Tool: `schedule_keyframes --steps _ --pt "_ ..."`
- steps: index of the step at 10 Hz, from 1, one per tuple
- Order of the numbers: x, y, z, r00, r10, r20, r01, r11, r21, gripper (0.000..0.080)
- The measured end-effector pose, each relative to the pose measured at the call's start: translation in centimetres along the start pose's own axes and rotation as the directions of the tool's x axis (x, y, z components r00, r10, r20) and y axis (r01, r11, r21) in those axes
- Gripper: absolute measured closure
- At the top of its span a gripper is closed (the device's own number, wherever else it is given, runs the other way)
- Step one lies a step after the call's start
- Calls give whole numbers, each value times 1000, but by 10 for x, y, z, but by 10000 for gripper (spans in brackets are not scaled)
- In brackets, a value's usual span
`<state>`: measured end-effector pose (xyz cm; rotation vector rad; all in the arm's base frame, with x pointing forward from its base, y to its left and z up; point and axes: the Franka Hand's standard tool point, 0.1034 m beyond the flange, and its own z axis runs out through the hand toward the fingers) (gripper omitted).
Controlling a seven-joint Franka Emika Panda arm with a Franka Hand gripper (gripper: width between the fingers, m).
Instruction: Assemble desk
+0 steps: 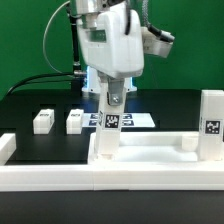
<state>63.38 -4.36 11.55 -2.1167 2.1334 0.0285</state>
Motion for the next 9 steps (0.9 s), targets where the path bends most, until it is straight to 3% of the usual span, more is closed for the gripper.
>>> schedule_keyframes --steps 1,2,3,4,5,6,7,9 --pt "3 2 0 994 108 37 -109 994 30 509" --pt "1 1 0 993 111 36 -112 993 28 429" --pt "1 2 1 995 96 35 -97 995 27 429" --pt "1 2 1 997 63 34 -64 998 28 239" --pt "1 2 1 1000 4 28 -4 1000 28 239" --pt "0 2 1 988 -150 22 149 988 31 166" --pt "-3 3 1 919 -394 11 394 919 19 153" --pt "-3 4 2 841 -541 7 541 841 21 153"
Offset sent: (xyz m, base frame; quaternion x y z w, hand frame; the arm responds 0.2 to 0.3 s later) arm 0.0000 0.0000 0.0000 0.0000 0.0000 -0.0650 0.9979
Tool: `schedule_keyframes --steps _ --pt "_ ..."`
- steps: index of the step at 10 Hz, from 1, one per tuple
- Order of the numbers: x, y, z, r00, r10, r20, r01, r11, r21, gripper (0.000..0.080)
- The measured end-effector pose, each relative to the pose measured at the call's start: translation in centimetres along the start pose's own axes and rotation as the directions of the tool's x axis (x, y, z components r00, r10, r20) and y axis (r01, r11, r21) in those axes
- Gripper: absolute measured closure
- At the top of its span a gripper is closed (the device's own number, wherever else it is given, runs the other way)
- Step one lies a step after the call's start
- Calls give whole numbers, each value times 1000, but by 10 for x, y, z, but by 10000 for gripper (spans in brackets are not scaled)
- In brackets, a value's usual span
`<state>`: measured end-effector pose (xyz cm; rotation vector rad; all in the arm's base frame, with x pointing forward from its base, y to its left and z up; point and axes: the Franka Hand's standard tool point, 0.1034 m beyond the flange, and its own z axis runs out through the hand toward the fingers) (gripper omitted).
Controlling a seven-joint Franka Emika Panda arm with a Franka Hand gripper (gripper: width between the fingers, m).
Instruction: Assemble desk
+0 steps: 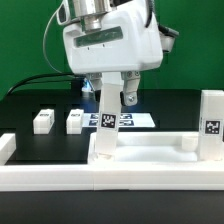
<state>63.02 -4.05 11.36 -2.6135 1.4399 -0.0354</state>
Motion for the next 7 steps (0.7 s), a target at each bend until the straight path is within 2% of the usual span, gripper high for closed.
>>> schedule_keyframes --steps 2,3,4,5,6,7 --pt "0 0 0 992 -129 0 129 992 -1 151" --pt "1 2 1 959 -284 2 284 959 -17 151" --pt "3 5 1 887 -462 15 462 886 -32 151" --pt "5 7 0 855 -517 25 518 855 -31 151" --pt "5 7 0 860 -509 22 509 860 -31 151" --pt "4 7 1 874 -485 21 486 874 -31 315"
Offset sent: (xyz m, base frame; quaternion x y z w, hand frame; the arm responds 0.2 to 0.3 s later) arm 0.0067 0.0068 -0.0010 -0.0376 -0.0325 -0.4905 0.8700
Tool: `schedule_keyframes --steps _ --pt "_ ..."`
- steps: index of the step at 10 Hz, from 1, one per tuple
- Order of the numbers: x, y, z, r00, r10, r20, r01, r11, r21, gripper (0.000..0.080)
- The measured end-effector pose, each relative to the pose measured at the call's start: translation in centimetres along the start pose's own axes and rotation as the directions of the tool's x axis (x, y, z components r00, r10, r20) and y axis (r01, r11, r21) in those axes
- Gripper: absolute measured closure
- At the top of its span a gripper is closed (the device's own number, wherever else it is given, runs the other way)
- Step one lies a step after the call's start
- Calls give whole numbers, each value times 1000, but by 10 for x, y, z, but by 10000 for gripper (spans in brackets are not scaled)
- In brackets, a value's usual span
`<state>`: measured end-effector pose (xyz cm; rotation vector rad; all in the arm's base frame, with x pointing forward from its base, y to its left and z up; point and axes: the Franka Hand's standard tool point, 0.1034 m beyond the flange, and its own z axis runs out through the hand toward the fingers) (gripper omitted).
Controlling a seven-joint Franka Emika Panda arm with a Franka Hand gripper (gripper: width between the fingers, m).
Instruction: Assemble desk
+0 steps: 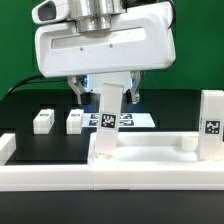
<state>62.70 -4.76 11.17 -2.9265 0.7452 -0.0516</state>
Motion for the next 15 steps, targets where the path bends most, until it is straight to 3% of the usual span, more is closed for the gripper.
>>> schedule_keyframes --steps 1,2,6,7,9,10,11,12,13,14,15 --pt "0 0 0 1000 2 0 -2 1000 0 315" --pt "0 1 1 999 38 1 -38 999 -2 495" --pt "0 3 2 901 433 3 -433 901 2 503" --pt "0 2 2 819 574 6 -574 819 5 504" --pt "1 -3 2 518 853 61 -855 517 34 506" --pt "4 0 2 386 917 105 -923 383 45 506" --pt "5 0 2 307 945 117 -952 304 43 506" --pt "3 -3 2 324 939 112 -946 321 41 506" --pt "3 -2 2 355 928 111 -935 352 45 418" --pt "3 -2 2 365 925 109 -931 362 46 418" --pt "2 -2 3 527 845 87 -850 525 53 228"
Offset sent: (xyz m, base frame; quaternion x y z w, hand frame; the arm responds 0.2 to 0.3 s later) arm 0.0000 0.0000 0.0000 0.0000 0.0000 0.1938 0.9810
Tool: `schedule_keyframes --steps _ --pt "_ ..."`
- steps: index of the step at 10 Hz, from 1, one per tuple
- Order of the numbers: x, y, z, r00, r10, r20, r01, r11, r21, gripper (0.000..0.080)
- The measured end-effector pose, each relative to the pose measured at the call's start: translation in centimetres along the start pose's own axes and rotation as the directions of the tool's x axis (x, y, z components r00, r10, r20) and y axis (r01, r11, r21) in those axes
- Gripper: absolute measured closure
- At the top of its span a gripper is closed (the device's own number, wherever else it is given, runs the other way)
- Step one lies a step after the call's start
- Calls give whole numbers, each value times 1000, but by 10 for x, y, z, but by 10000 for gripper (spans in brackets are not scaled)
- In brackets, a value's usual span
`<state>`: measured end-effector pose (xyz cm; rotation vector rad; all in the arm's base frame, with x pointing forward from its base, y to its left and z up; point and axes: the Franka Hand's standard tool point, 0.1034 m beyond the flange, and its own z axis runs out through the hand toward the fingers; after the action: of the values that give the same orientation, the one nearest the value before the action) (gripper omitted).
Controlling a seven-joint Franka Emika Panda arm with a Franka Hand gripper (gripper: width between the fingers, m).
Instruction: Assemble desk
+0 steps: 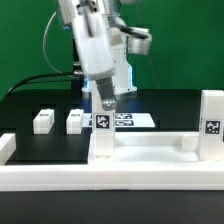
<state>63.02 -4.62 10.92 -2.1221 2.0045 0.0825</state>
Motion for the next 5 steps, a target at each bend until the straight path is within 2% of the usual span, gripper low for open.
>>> schedule_keyframes --steps 1,2,3,5 --pt "-2 0 1 978 -207 -3 207 978 -12 174" --pt "-7 3 1 950 -312 17 312 949 -44 174" --pt "-4 3 0 919 -395 9 395 918 -35 155" --pt "-3 3 1 867 -499 11 499 866 -38 151"
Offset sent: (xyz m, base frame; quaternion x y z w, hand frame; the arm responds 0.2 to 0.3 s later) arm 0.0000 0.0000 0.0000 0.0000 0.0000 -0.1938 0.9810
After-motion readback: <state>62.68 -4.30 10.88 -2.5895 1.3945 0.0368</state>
